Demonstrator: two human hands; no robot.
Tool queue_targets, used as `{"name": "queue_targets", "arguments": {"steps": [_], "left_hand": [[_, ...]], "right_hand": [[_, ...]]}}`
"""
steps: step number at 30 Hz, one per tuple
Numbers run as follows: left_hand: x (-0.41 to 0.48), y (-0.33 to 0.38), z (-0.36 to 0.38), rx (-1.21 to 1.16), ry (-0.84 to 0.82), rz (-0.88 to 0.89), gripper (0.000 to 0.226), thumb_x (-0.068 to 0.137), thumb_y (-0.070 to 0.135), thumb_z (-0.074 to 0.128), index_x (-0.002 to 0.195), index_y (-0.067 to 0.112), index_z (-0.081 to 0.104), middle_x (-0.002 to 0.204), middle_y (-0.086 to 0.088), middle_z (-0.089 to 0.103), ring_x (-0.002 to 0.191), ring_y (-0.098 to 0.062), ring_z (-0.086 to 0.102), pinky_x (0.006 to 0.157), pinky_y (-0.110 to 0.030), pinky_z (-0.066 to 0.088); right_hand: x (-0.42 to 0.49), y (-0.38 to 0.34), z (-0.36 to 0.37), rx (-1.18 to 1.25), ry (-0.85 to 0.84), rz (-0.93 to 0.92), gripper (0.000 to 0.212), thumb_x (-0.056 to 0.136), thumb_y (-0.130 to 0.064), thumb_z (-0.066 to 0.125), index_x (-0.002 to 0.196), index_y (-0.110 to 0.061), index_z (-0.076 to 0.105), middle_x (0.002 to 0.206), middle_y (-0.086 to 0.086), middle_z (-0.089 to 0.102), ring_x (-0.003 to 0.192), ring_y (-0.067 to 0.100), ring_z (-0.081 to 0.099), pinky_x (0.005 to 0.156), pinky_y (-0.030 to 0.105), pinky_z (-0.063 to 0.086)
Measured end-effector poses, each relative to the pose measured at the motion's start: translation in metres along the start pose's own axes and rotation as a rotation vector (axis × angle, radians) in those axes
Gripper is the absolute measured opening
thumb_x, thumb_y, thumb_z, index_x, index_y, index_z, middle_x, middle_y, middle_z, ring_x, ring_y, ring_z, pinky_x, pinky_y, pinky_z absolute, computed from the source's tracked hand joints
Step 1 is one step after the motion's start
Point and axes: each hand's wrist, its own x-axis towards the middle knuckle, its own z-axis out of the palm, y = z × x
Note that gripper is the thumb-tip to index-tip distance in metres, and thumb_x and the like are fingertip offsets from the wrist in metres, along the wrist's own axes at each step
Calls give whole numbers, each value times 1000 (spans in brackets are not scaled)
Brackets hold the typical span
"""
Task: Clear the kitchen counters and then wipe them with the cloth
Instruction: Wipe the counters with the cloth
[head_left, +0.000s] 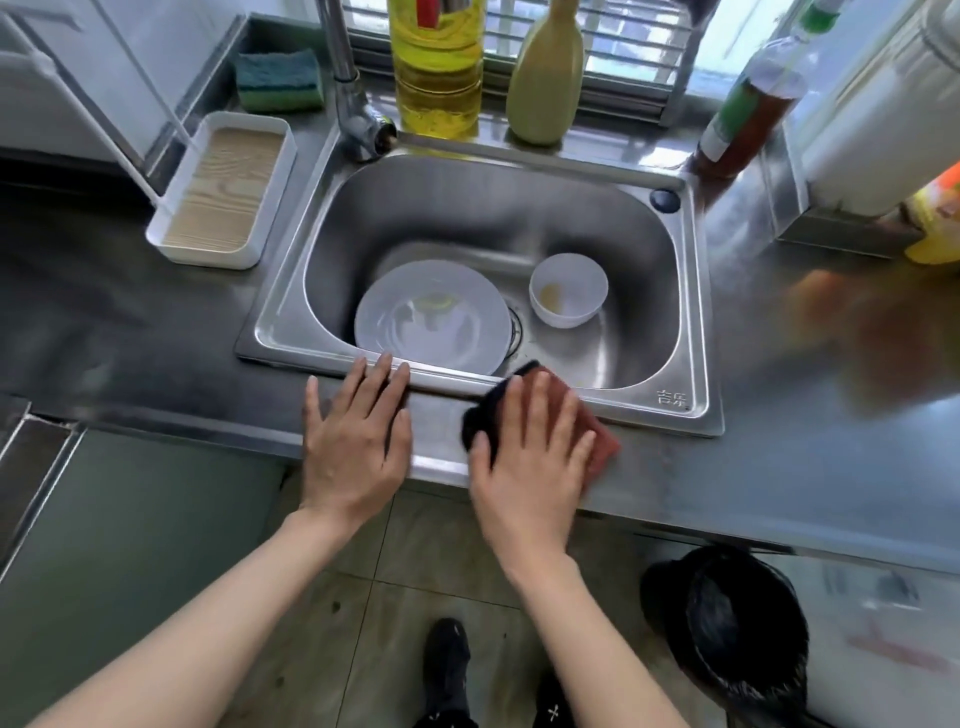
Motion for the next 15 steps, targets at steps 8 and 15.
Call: {"name": "queue_targets", "arguments": {"steps": [8, 15], "left_hand": [[-44, 51, -5, -185, 87, -151, 55, 91, 36, 30, 141, 13, 33, 152, -13, 24, 139, -24, 19, 112, -46, 3], [4, 98, 24, 81, -130, -7, 58, 89, 48, 32, 140, 20, 38, 150, -10, 31, 139, -28, 25, 108, -55, 24]], "right_hand": [[27, -9, -38, 779, -104, -195, 53, 94, -31, 25, 143, -12, 34, 153, -3, 18, 141, 9, 7, 116, 28, 1], [55, 55, -14, 63, -6, -146, 67, 91, -43, 5, 145, -13, 29, 156, 3, 18, 145, 22, 10, 115, 43, 7]]}}
